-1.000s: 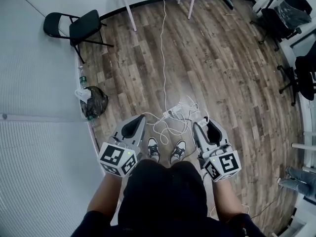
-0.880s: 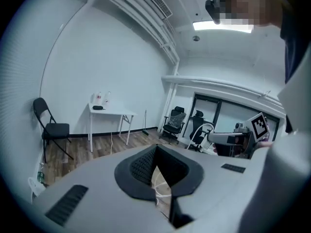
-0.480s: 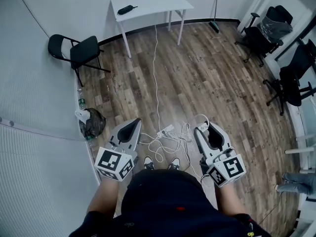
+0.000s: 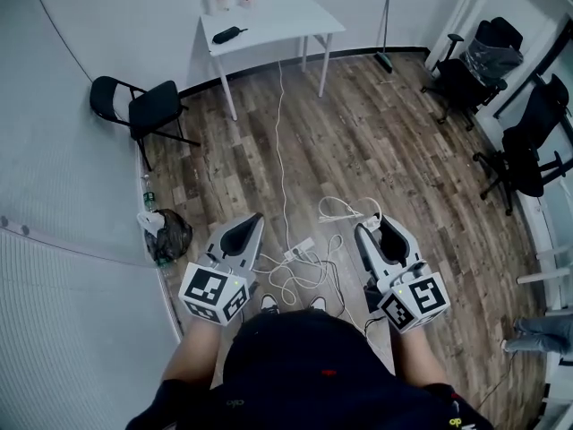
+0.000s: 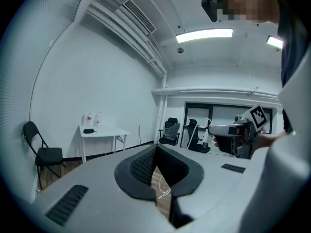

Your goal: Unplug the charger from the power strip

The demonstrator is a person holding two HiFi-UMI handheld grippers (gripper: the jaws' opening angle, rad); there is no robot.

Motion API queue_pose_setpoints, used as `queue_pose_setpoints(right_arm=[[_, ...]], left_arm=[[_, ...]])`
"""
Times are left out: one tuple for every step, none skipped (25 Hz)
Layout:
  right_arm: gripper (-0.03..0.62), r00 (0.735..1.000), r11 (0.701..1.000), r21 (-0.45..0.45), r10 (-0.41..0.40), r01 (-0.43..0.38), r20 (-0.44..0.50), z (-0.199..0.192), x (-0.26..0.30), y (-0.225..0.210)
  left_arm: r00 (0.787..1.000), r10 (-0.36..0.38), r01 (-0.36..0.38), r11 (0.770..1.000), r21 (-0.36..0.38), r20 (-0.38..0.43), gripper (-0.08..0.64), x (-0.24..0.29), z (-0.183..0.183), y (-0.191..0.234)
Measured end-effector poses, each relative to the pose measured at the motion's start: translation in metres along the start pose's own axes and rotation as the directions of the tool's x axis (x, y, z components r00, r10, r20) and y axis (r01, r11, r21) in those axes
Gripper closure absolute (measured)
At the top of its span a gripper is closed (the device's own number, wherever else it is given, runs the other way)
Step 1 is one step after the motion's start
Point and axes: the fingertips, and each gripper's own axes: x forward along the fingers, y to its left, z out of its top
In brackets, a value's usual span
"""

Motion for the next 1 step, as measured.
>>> queue_pose_setpoints(right_arm=[[0.422, 1.0, 1.0, 0.002, -0.002, 0.002, 0.002, 0.0011, 0.0013, -0.0015]], left_arm=[[1.0, 0.0, 0.0, 1.0, 0.0, -0.001, 0.541, 0.0009, 0.0002, 0.0]])
